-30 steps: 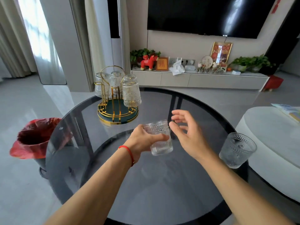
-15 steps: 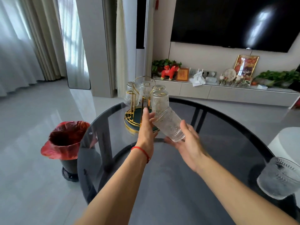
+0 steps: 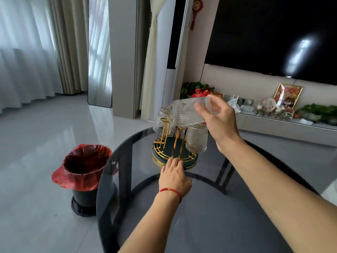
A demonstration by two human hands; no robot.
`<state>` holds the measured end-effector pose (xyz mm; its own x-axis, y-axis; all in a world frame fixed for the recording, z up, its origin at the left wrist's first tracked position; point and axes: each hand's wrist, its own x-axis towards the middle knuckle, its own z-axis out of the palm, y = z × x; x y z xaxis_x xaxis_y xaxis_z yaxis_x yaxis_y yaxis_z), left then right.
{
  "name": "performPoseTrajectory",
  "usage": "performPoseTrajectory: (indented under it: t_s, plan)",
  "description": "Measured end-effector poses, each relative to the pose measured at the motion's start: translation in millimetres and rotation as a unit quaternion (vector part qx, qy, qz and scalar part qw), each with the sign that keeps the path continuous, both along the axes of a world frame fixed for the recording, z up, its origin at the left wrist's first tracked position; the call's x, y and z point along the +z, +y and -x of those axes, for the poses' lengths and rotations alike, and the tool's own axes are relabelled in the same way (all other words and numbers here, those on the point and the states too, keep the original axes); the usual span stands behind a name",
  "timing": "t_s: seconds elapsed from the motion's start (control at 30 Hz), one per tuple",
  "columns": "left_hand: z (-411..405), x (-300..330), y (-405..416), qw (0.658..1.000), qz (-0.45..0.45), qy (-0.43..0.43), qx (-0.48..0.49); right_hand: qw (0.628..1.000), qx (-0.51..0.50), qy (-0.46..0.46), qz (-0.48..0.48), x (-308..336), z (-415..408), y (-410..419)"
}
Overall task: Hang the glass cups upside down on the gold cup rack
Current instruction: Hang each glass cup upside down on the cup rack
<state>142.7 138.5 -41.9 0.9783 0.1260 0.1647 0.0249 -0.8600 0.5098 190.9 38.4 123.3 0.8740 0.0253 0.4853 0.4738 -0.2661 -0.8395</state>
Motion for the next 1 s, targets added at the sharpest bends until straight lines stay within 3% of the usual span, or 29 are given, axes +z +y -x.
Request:
performPoseTrajectory:
  t_s: [0.37,0.73,1.0]
  plan:
    - [9.3,1.6,5.4,0.999,-0.010,0.027,-0.019,0.980,0.005,-0.053,0.194,-2.0,-40.6,71.4]
    - [7.2,0.9,6.1,0.999,0.025,0.029,-0.023,0.921,0.009,-0.082,0.381,-40.3,-49.7,85.4]
    - [9.9,3.4,9.6,0.999,0.031,0.032,-0.030,0.894,-0.004,-0.081,0.441,-46.9,-43.3,88.8]
